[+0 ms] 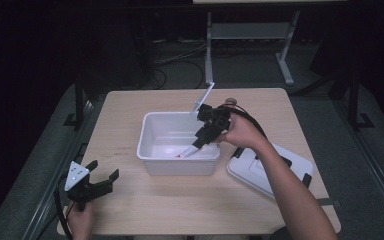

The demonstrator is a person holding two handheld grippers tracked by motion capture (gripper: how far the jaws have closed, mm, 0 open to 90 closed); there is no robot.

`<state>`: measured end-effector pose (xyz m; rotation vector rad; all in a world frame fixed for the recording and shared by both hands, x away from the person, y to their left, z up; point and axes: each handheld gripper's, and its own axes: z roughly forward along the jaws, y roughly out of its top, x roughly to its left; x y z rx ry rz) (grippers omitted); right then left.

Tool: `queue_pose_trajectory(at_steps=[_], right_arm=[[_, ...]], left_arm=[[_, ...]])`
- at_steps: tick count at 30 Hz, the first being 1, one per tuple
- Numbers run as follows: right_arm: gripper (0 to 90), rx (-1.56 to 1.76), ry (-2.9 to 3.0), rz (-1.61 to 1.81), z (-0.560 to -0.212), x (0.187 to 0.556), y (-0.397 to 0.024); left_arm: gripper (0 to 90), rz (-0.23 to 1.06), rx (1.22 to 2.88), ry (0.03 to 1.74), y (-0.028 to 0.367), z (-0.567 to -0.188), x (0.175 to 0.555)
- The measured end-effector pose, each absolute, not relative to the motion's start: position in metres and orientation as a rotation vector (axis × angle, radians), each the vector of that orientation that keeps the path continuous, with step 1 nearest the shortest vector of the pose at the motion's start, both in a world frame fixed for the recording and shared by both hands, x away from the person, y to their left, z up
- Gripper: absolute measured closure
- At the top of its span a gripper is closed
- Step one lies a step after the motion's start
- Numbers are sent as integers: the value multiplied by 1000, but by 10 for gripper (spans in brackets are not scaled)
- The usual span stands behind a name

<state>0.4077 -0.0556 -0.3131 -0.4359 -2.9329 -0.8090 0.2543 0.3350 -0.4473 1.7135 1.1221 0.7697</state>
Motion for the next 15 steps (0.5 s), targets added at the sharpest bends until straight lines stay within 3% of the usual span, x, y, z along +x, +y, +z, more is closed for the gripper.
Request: queue_pose_trajectory(at_steps=[15], right_arm=[[461,-536,-2955,-874,-290,402,-97]], left_arm=[[137,771,1721,1123,334,-447,254]])
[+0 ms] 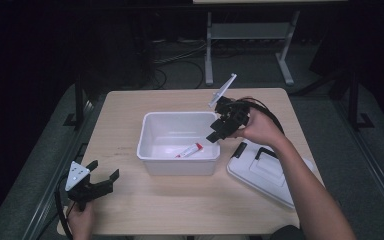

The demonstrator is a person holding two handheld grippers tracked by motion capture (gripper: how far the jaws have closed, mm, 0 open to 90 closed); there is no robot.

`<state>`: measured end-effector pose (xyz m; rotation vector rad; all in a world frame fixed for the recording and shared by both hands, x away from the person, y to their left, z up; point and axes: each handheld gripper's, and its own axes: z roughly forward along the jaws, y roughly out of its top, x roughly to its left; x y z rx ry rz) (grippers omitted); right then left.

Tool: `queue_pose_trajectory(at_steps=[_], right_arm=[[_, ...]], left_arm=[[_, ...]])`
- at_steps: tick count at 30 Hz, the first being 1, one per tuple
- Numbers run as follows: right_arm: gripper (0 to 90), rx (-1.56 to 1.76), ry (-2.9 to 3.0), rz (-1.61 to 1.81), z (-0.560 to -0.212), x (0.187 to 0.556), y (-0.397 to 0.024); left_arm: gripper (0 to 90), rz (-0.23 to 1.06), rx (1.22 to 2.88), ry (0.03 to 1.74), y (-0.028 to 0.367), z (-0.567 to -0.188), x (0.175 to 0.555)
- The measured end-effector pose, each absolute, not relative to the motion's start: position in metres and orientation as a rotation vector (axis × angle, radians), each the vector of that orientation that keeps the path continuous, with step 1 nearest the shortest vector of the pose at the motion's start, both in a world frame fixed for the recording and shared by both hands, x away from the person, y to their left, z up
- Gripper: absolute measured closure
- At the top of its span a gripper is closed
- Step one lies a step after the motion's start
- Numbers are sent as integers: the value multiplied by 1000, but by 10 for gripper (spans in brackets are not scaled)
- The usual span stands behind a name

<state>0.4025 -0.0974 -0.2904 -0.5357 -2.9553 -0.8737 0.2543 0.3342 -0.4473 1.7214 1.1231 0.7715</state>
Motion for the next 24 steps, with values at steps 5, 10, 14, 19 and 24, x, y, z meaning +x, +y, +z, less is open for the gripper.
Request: queue_pose_trajectory(at_steps=[5,10,14,19,24], right_arm=[[445,-571,-2951,-895,-287,401,-110],[438,-597,-2955,-904,-284,400,-121],[436,-633,-2958,-901,-284,399,-133],[433,-671,-2956,-890,-286,397,-145],[431,-731,-2951,-881,-290,394,-164]], left_arm=[[137,772,1724,1122,334,-447,254],[137,773,1727,1122,333,-447,254],[137,772,1724,1122,334,-447,254],[137,775,1728,1120,333,-447,254],[137,775,1729,1118,332,-447,255]])
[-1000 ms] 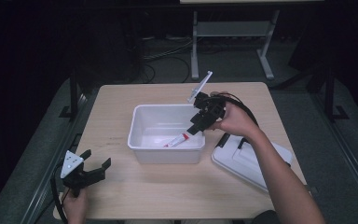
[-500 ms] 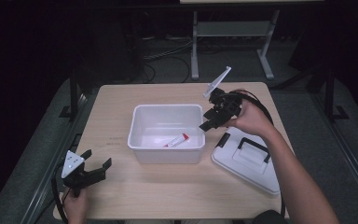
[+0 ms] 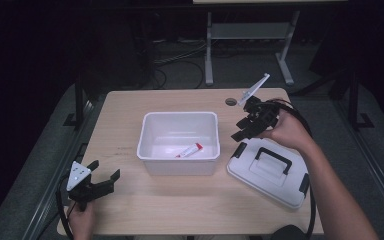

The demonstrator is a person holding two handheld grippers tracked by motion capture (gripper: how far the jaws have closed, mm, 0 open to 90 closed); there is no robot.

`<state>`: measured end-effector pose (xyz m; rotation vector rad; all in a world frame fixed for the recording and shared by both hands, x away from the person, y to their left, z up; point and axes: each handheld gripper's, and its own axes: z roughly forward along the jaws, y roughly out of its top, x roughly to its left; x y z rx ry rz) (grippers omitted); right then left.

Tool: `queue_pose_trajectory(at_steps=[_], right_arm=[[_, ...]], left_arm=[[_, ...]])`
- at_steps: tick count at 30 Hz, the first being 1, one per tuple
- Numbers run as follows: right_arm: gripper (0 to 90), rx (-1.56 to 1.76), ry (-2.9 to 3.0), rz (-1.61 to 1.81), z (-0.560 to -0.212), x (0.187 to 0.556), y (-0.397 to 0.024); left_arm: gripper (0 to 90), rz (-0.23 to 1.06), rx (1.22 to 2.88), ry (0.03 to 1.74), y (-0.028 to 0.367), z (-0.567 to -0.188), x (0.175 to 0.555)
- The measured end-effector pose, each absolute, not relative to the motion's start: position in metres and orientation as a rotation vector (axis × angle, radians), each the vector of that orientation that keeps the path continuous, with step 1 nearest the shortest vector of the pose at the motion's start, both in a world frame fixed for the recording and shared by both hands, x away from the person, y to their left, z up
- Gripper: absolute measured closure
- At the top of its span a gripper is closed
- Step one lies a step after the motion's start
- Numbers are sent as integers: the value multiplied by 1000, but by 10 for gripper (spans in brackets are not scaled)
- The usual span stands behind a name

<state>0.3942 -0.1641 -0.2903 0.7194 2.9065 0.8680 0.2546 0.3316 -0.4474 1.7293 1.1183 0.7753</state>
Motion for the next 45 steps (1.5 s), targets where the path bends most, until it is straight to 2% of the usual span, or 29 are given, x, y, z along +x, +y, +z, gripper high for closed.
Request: queue_pose_trajectory(at_steps=[45], right_arm=[[459,1087,2870,778,-367,387,-256]], left_arm=[[137,777,1735,1117,329,-448,255]])
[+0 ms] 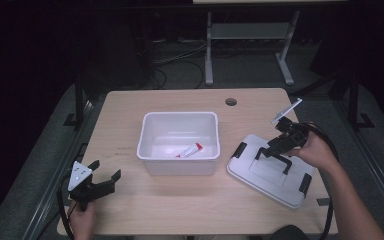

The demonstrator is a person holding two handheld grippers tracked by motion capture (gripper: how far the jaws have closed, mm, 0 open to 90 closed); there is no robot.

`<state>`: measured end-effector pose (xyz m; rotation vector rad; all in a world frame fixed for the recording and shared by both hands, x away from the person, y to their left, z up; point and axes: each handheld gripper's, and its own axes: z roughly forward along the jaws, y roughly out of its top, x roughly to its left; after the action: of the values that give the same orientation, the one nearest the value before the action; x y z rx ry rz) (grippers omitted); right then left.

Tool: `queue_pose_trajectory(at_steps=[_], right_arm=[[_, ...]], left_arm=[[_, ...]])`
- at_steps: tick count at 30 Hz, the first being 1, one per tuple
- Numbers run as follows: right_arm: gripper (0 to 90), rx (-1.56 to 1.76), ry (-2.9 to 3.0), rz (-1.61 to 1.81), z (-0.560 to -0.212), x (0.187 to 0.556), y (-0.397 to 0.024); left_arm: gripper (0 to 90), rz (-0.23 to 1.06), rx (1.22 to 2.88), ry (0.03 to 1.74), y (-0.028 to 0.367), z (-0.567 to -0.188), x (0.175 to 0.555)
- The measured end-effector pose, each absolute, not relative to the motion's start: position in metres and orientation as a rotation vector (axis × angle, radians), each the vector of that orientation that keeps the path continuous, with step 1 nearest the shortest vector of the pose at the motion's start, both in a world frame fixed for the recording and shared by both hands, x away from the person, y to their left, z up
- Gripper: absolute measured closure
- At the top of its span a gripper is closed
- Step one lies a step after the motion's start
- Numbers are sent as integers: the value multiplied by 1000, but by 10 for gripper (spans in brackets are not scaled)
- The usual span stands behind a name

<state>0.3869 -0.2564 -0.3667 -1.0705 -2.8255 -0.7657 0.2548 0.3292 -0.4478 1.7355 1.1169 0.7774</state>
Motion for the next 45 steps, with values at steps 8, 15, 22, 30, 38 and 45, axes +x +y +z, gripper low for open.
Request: queue_pose_trajectory(at_steps=[8,15,22,30,38,45], right_arm=[[487,-1118,-2796,-761,-379,386,-269],[528,-1137,-2776,-756,-386,385,-275],[575,-1149,-2762,-756,-392,385,-279],[637,-1154,-2757,-737,-396,386,-279],[699,-1154,-2763,-725,-397,386,-280],[744,-1148,-2775,-704,-398,385,-279]], left_arm=[[137,777,1737,1116,328,-448,255],[137,776,1736,1116,328,-448,255],[137,776,1736,1117,328,-448,255],[137,777,1737,1116,328,-448,255],[137,775,1736,1117,328,-448,255],[137,776,1736,1117,328,-449,255]])
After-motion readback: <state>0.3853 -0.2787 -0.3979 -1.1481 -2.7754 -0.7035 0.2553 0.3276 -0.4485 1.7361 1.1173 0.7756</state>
